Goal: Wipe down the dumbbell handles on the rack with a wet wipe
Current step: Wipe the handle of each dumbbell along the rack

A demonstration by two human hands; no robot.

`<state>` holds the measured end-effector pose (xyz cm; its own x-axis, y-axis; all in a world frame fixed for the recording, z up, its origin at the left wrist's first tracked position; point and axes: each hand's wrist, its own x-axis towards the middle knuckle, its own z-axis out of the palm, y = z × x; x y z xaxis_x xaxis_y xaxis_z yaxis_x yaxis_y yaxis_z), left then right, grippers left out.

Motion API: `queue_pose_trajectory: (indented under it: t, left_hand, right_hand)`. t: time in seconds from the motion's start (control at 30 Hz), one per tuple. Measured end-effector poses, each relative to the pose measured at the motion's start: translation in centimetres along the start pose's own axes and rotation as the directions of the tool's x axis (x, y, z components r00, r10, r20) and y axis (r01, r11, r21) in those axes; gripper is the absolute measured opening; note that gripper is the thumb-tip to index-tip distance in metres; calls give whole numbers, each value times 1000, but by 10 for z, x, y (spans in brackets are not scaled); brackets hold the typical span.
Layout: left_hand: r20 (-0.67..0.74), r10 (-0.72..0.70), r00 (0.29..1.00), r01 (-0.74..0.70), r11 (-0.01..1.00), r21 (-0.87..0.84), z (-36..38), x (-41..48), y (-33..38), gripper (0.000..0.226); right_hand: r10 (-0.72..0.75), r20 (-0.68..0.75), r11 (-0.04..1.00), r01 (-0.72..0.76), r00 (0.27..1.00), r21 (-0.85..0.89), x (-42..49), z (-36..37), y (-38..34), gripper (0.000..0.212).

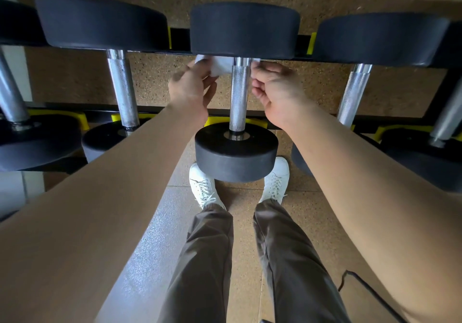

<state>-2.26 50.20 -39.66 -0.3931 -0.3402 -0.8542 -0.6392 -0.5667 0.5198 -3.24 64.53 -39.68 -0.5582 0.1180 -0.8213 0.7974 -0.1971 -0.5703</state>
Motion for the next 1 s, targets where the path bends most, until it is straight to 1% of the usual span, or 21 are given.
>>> queue_pose_trajectory:
  t: [0.03, 0.13, 0.2, 0.27, 0.37, 0.43, 0.47, 0.5, 0.57, 0.63, 0.67, 0.7, 0.77, 0.83, 0.87, 0.93, 1.0]
  left_hand:
    - [9, 13, 1000, -13, 1000, 21, 1, -3, -1, 16]
    - [85, 21, 996, -38, 980, 196, 10, -7, -5, 13]
    - [100, 26, 995, -49, 970, 239, 15, -9, -4, 16]
    - [85, 49, 995, -70, 963, 260, 11, -10, -3, 18]
    - [-5, 99, 995, -95, 970, 224, -6, -9, 2, 19]
    - [-44, 122, 992, -111, 974, 197, -18, -5, 4, 22]
    - [-39, 129, 991, -120, 974, 192, -20, -4, 3, 24]
    - [-21, 127, 992, -121, 973, 198, -20, -4, 3, 25]
    - [53, 100, 994, -110, 956, 270, -13, -5, -2, 24]
    - [118, 74, 990, -112, 928, 355, -3, -8, -7, 19]
    - [128, 79, 989, -121, 921, 369, 0, -9, -8, 16]
    - [120, 84, 989, -122, 924, 362, 0, -10, -9, 13]
    - [51, 91, 995, -101, 955, 278, -6, -12, -6, 7]
    - [-53, 116, 992, -104, 976, 191, -19, -12, -2, 15]
    - [-85, 134, 987, -117, 976, 183, -25, -12, 0, 14]
    - [-91, 154, 984, -130, 965, 226, -31, -12, 0, 4]
    - [-42, 130, 991, -110, 940, 322, -29, -11, -2, 4]
  right_hand:
    - [-8, -24, 1000, 8, 1000, 7, 0, -3, -1, 6]
    - [3, -124, 995, 10, 992, 104, 1, -19, -4, 5]
    - [5, -146, 989, 17, 989, 146, 1, -27, -1, 5]
    - [-11, -118, 995, 22, 993, 92, -2, -23, 3, 5]
    - [-38, -34, 999, 38, 999, -5, -5, -7, 7, 7]
    - [-52, -24, 998, 52, 998, -36, -5, -1, 4, 9]
    - [-64, -38, 997, 62, 997, -47, -6, -2, 2, 9]
    - [-73, -60, 996, 71, 995, -47, -7, -7, -1, 9]
    - [-82, -104, 997, 81, 991, -10, -8, -21, -6, 8]
    - [-87, -151, 996, 90, 985, 15, -8, -34, -8, 8]
    - [-87, -163, 996, 91, 983, 16, -7, -38, -8, 8]
    - [-82, -156, 996, 85, 984, 16, -7, -39, -7, 8]
    - [-55, -94, 998, 53, 994, -22, -7, -33, -3, 8]
    - [-38, -8, 995, 37, 999, -97, -8, -19, 1, 8]
    - [-36, 24, 992, 39, 999, -120, -8, -13, 2, 7]
    - [-26, 31, 993, 30, 999, -110, -9, -9, 1, 8]
    - [-25, -16, 998, 24, 1000, -52, -9, -19, -2, 8]
